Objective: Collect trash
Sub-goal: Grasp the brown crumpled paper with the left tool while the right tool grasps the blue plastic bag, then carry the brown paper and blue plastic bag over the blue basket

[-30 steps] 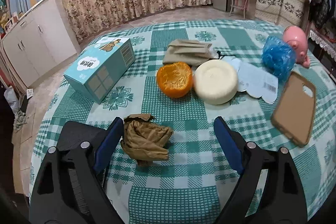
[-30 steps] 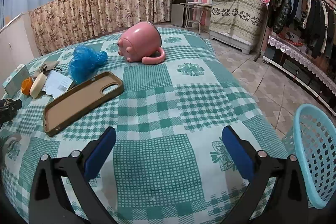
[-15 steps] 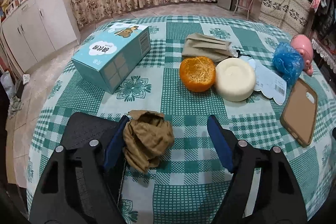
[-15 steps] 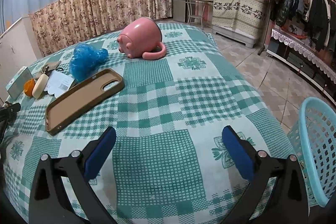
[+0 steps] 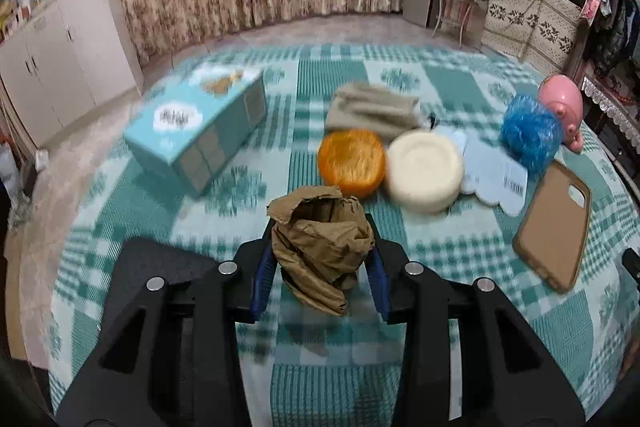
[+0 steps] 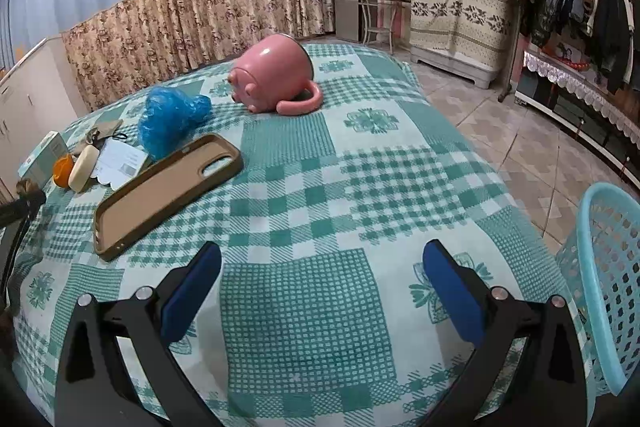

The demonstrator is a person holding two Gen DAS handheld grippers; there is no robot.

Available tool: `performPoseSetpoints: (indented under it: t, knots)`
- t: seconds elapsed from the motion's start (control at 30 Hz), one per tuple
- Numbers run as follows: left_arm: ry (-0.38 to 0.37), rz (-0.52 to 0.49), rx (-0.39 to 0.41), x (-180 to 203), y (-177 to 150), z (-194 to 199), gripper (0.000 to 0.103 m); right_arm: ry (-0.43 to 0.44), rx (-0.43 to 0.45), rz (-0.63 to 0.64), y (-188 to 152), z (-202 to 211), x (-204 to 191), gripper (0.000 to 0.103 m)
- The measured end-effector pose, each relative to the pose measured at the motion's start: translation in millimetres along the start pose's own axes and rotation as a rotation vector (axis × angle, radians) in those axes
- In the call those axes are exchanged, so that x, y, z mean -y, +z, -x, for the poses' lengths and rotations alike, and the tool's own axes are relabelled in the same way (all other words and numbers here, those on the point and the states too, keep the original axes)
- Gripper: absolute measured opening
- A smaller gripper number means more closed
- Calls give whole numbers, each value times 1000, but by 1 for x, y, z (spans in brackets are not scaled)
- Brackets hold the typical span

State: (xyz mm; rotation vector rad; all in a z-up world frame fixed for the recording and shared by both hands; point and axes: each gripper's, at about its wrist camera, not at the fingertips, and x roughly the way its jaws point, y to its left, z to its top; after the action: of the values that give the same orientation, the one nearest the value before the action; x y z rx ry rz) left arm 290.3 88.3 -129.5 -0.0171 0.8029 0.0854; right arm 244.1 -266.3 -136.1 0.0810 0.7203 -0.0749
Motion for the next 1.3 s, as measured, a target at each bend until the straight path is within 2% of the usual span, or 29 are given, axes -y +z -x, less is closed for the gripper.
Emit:
performPoseSetpoints:
  t: [0.1,0.23,0.4,0.5,0.63,0.67,0.7,0.73,0.77,0.8,0.9,1.03,1.17,1.3]
  knots:
    - [50,-53,68,9,11,6,39,8,11,31,9,-2,-12,99]
    - [97,-66,145,6,25,12,39,13,32,71,23,-8,-35,99]
    - [148,-27,164,-13,32,16,39,58,57,84,57,-26,-75,99]
    - [147,25,173,-28,36,20,39,77,51,115,77,-44,-104,99]
    - [148,68,172,-43,39,20,39,97,-11,147,94,-76,-133,95]
    - [145,84,166,-48,40,19,39,102,-34,151,96,-84,-138,88]
    - [140,96,161,-51,40,17,39,110,-73,157,97,-95,-145,76]
    - [137,105,156,-54,39,16,39,116,-94,157,96,-100,-149,68]
    - [134,118,151,-57,40,14,39,131,-119,151,95,-105,-151,52]
    - [133,126,145,-60,39,12,39,154,-134,135,94,-107,-151,45]
    - [138,132,134,-62,38,9,39,167,-98,118,90,-95,-144,34]
    - [146,107,142,-53,36,10,39,165,-10,117,82,-46,-122,32]
    - [132,54,144,-34,32,11,39,157,19,102,61,0,-87,32]
    - [105,-17,137,-7,22,12,39,112,27,78,39,34,-41,32]
